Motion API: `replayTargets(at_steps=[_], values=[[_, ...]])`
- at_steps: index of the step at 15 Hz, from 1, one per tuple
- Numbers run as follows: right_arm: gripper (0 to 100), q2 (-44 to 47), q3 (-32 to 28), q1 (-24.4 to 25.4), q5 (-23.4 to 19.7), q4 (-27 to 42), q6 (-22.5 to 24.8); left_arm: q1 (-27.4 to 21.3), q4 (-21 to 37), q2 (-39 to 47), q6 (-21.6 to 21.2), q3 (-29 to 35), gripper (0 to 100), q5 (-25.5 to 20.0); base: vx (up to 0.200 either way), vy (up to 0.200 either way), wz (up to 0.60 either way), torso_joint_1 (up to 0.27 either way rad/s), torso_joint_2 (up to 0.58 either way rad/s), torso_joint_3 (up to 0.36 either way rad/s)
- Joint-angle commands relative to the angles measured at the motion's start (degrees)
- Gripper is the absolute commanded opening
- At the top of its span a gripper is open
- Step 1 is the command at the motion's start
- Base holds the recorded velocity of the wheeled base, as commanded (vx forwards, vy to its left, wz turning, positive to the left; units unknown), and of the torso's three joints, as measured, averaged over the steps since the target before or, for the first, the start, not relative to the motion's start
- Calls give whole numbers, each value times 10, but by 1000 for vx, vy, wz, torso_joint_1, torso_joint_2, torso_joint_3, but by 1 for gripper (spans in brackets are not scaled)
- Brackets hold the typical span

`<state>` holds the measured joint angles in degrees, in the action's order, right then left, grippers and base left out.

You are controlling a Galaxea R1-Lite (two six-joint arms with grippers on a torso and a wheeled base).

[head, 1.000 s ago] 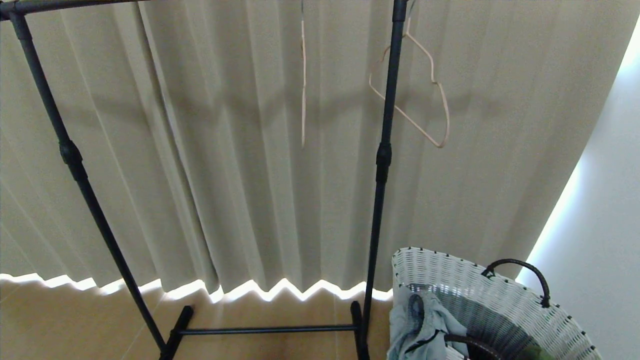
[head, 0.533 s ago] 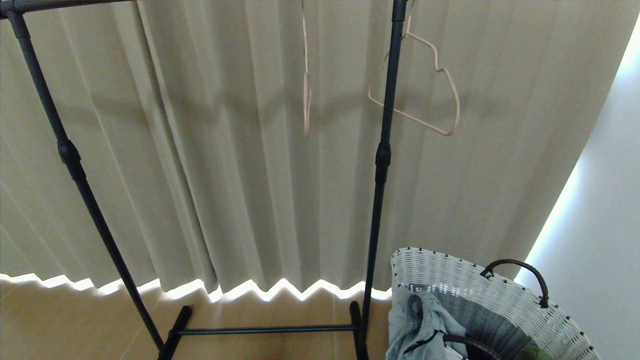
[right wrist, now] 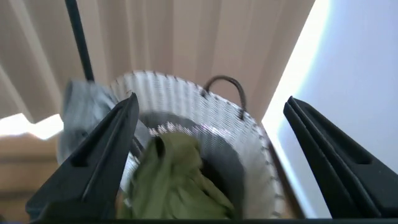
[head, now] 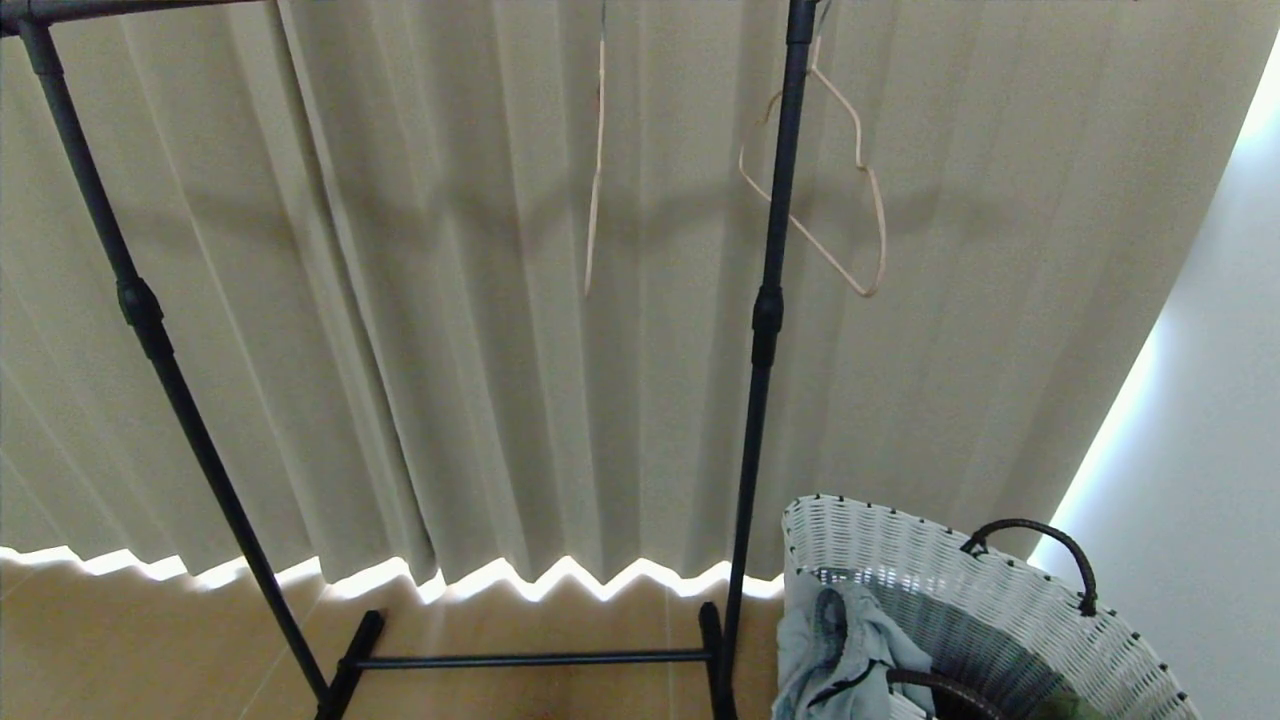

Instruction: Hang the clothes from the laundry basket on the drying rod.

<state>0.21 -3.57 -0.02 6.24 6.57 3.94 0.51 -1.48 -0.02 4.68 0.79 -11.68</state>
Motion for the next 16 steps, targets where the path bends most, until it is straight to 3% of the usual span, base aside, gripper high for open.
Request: replayTargets(at_steps=[1, 2, 4, 5, 7, 9, 12, 16], values=[[100, 39, -86, 5, 1, 88, 38, 0, 0, 0, 5, 0, 100, 0, 0, 0, 0, 0, 0, 0], [100, 74, -120, 5, 2, 136, 47, 0, 0, 0, 9, 0, 100, 0, 0, 0, 0, 0, 0, 0], [100, 193, -140, 5, 9, 160, 68, 0, -3, 0, 12, 0, 100, 0, 0, 0, 0, 0, 0, 0], [100, 262, -137, 4, 29, 159, 96, 0, -6, 0, 13, -1, 100, 0, 0, 0, 0, 0, 0, 0], [100, 373, -135, 4, 54, 151, 200, 0, -7, 0, 12, -2, 100, 1, 0, 0, 0, 0, 0, 0], [100, 487, -118, 4, 54, 95, 245, 0, -7, 0, 12, -1, 100, 1, 0, 0, 0, 0, 0, 0], [100, 626, -75, 10, 42, -38, 267, 0, -7, 0, 12, -2, 100, 1, 0, 0, 0, 0, 0, 0], [100, 731, -80, 38, 36, -69, 292, 0, -7, 0, 13, -1, 100, 1, 0, 0, 0, 0, 0, 0]])
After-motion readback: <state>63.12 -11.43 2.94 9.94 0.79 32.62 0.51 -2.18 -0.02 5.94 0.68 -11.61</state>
